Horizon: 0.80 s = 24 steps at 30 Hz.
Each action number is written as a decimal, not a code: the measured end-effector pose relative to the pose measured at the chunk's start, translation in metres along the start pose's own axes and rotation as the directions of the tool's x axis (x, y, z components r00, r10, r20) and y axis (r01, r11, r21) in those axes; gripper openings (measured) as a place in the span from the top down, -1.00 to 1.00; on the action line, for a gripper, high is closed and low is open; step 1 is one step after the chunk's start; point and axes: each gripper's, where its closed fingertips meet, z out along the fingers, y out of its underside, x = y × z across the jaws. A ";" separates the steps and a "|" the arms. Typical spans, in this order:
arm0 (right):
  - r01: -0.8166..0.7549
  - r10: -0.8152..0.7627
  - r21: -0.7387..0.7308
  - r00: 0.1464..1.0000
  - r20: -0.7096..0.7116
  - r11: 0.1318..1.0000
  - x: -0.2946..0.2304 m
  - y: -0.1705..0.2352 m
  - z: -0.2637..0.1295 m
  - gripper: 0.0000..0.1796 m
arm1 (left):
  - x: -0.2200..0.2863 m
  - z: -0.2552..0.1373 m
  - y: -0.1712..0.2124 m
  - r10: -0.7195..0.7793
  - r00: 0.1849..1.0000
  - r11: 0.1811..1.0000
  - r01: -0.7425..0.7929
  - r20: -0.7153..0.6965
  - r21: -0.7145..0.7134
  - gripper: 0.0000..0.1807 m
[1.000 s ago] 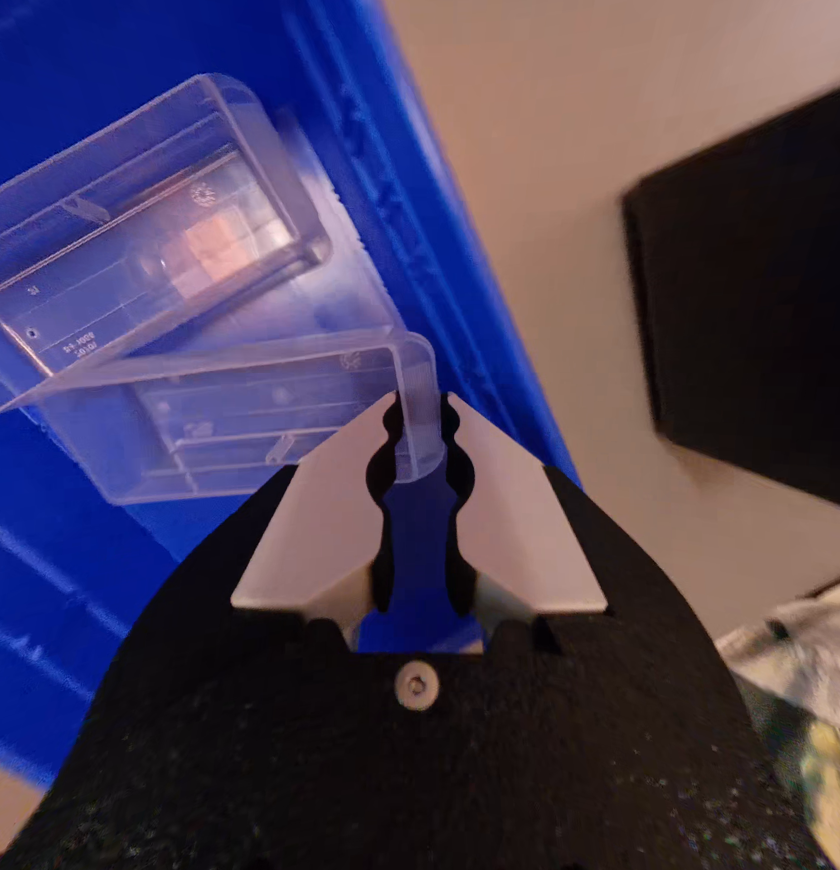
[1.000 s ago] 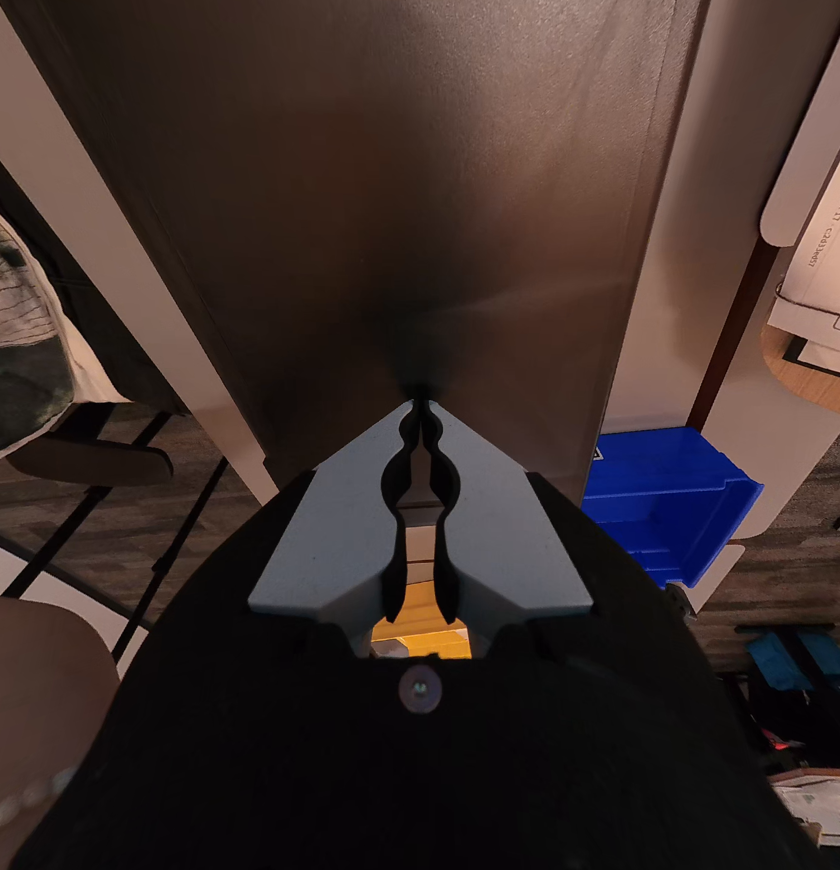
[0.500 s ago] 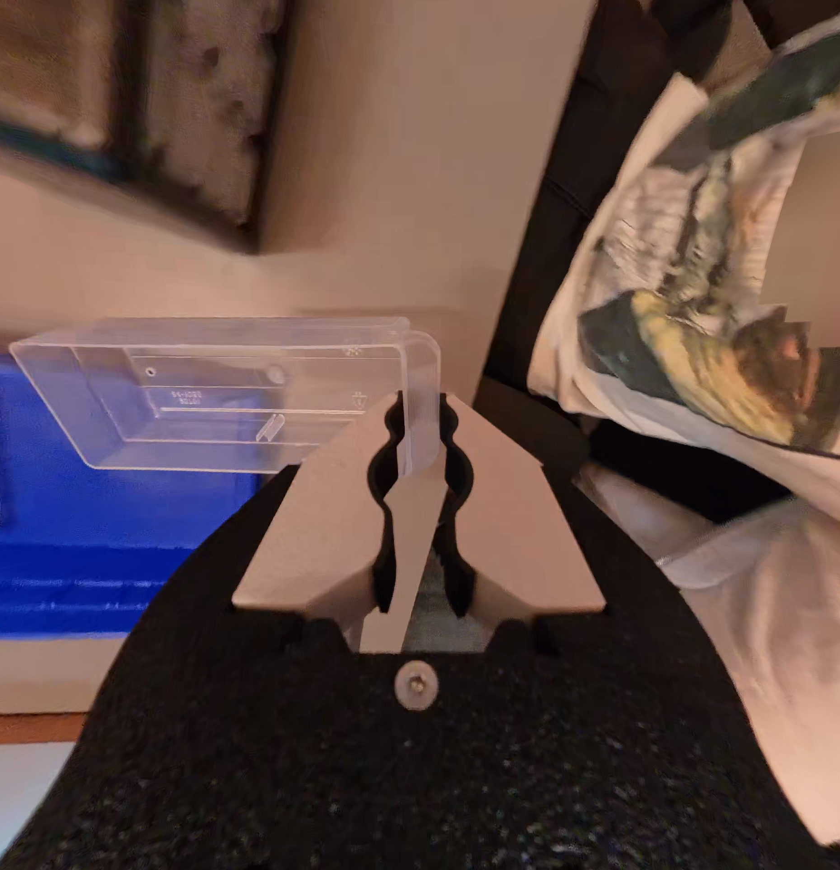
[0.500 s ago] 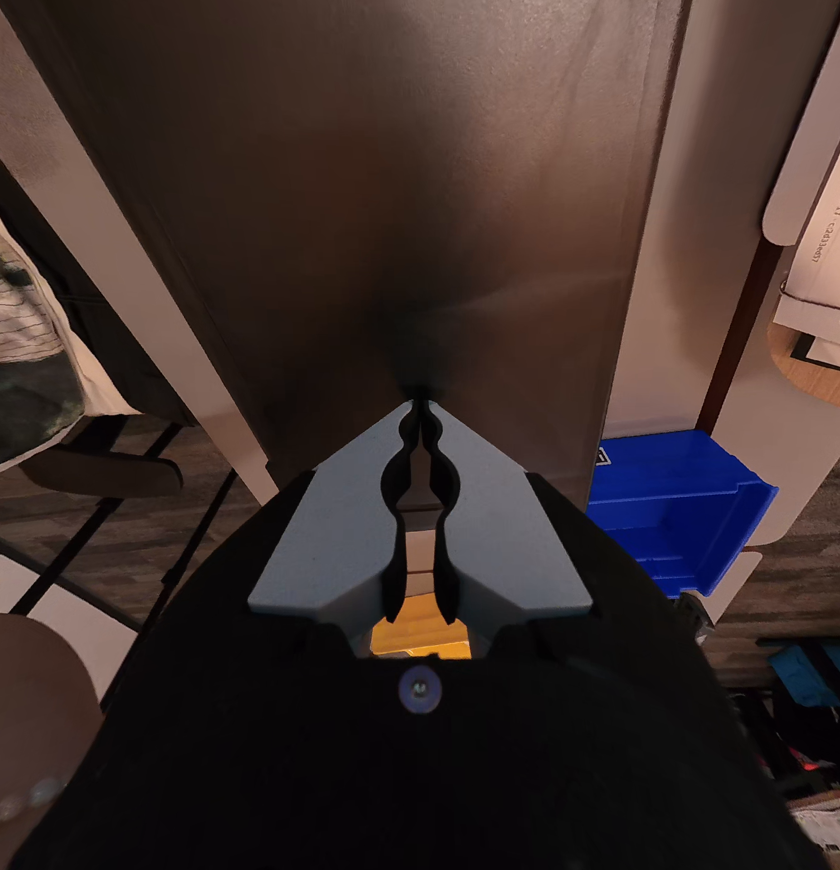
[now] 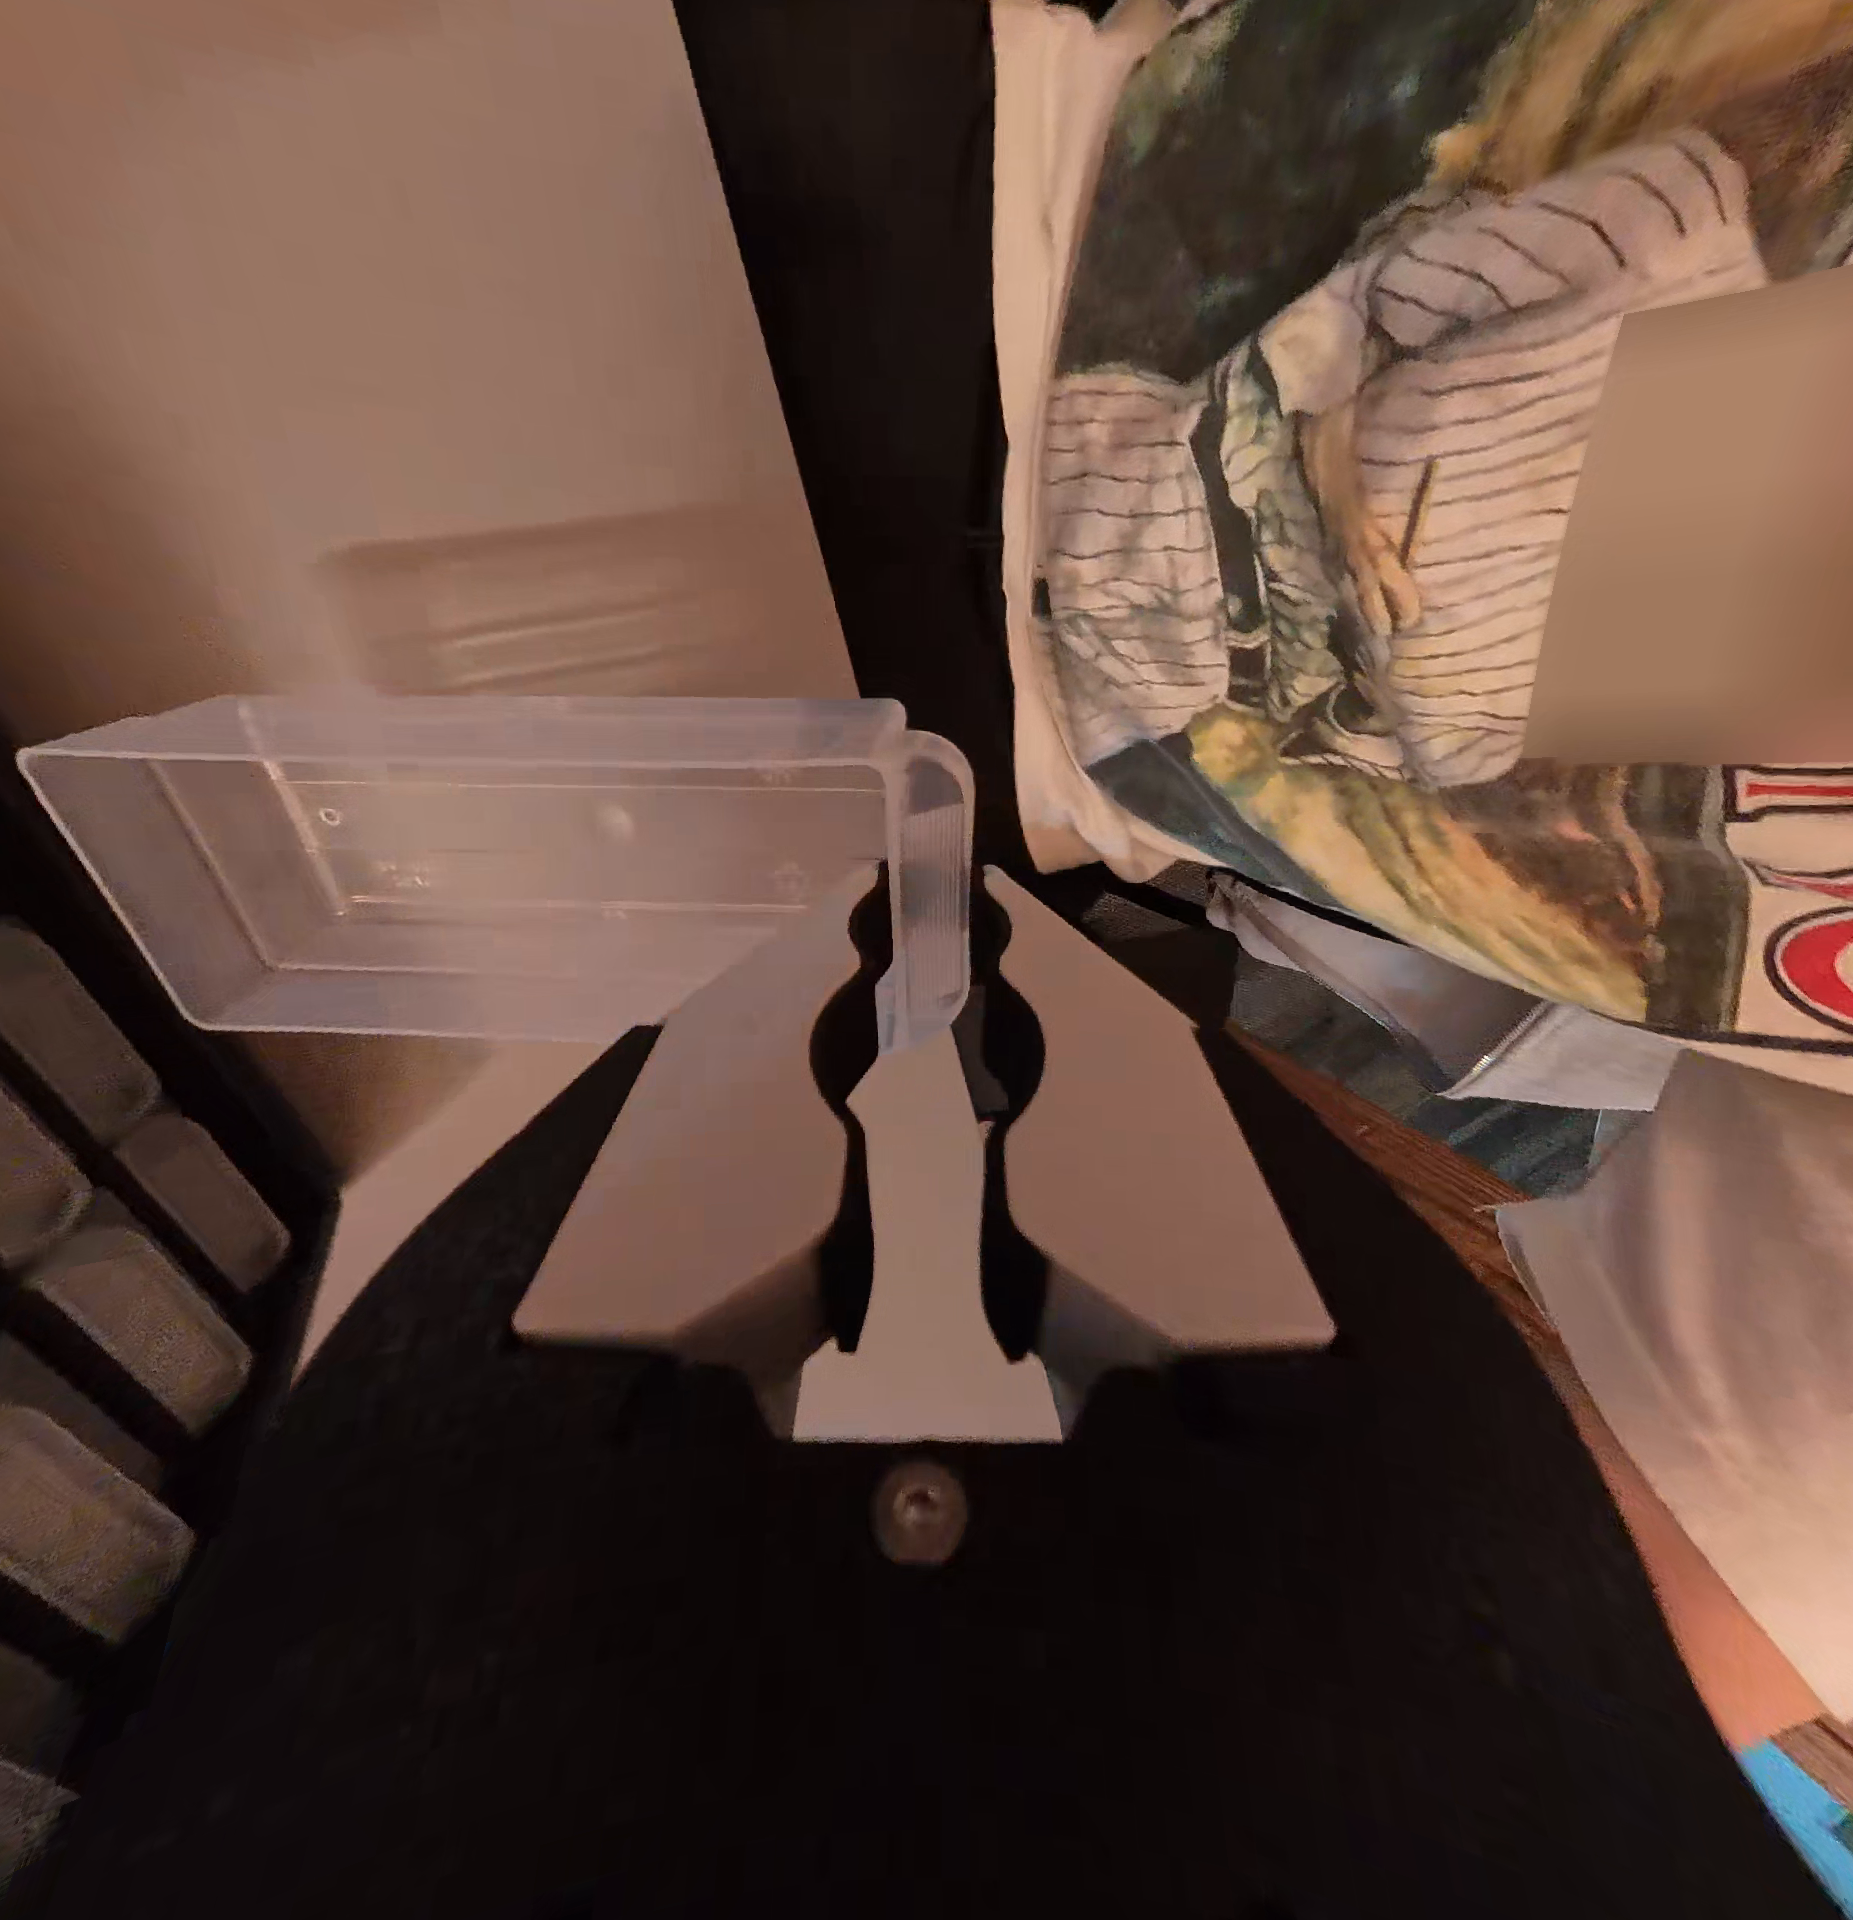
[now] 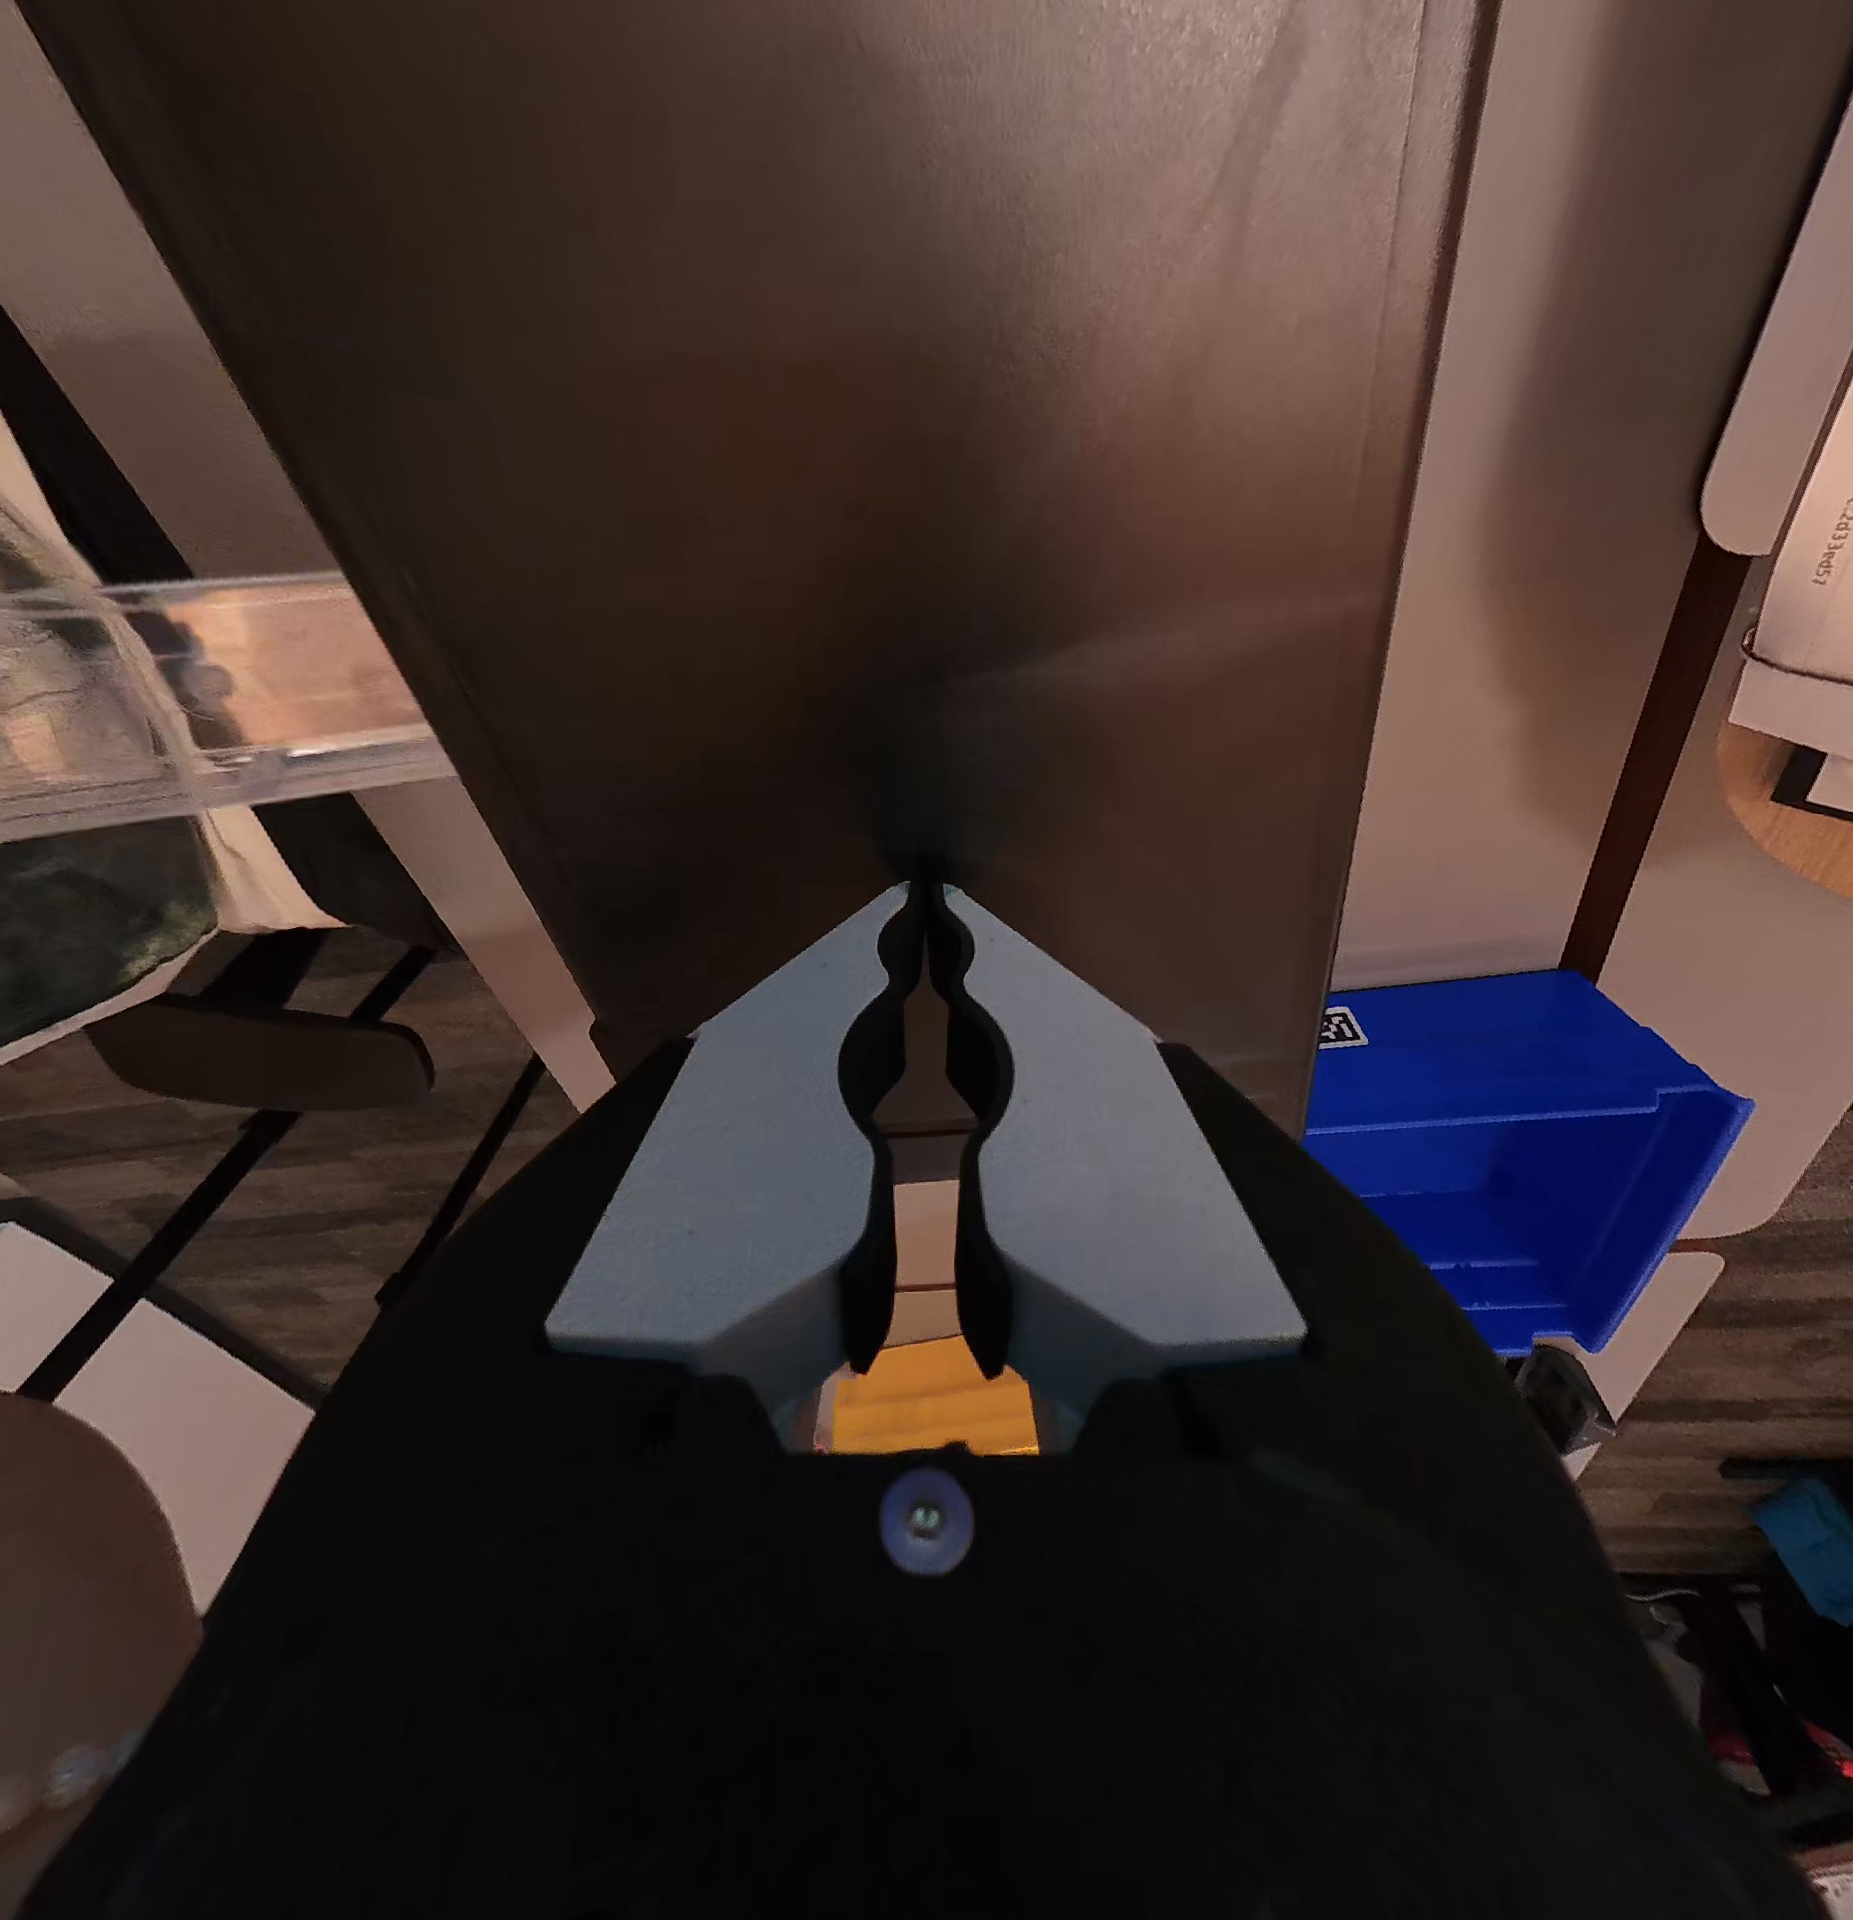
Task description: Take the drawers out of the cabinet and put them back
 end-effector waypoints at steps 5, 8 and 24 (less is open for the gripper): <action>0.013 -0.013 0.037 1.000 0.003 0.999 0.000 0.000 0.000 1.00 | -0.030 0.002 -0.016 -0.008 1.000 1.000 0.008 -0.002 -0.017 0.88; 0.015 -0.016 0.058 1.000 0.013 0.998 0.000 0.000 0.000 1.00 | -0.042 0.001 -0.021 -0.025 1.000 0.999 0.025 0.003 -0.024 0.88; 0.016 -0.016 -0.007 1.000 0.001 1.000 0.000 0.000 0.000 1.00 | -0.083 -0.005 -0.025 -0.142 0.987 0.989 0.145 0.072 -0.038 0.88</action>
